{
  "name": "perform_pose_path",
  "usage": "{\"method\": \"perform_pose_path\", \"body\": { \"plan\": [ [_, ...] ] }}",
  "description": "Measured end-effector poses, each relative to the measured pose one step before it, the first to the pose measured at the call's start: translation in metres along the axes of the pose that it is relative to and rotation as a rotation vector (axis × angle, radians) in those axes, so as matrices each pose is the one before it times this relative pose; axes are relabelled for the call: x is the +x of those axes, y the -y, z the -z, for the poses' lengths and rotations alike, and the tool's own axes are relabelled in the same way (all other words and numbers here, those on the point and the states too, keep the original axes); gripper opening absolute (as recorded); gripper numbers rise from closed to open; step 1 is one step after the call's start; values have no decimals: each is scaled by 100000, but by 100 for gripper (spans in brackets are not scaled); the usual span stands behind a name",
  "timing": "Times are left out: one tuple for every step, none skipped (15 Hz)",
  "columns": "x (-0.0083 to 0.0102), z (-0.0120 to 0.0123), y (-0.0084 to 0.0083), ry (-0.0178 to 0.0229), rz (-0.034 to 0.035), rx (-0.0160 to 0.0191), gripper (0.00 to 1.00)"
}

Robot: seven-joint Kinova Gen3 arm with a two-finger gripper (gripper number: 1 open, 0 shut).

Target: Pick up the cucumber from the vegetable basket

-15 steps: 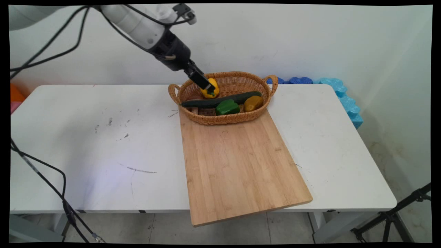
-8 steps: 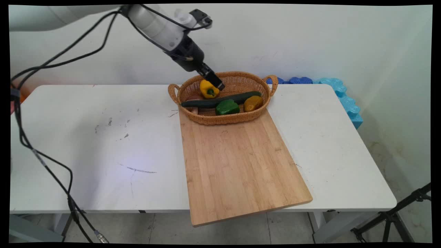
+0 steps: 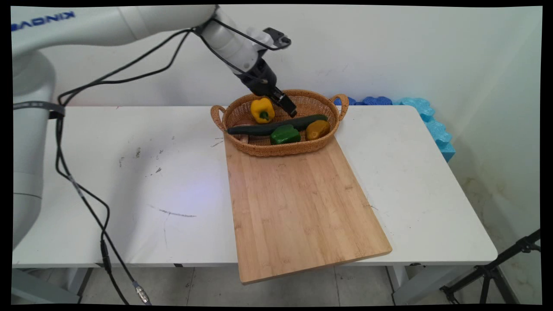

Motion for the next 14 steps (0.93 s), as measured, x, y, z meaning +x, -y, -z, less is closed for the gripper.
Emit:
{"method": "perform_pose_path", "body": {
  "plan": [
    [315,-890,198,745,347,150,100],
    [312,-895,157,812,225,-32,100],
    [246,-723,100,740,75,-129,100],
    [257,-807,33,929,-61,-434,100],
    [180,-721,62,892,-120,-427,100],
    [135,-576,23,746,-261,-378,100],
    [135,-630,33,789,-357,-422,100],
    [135,-573,29,675,-391,-339,100],
    [81,-447,58,544,-271,-199,100],
    [89,-481,94,531,-238,-105,100],
    [86,-399,57,447,-237,-123,100],
    [74,-427,74,462,-220,-156,100],
    [66,-397,42,405,-252,-216,100],
    [19,-288,55,244,-182,-123,100]
  ]
}}
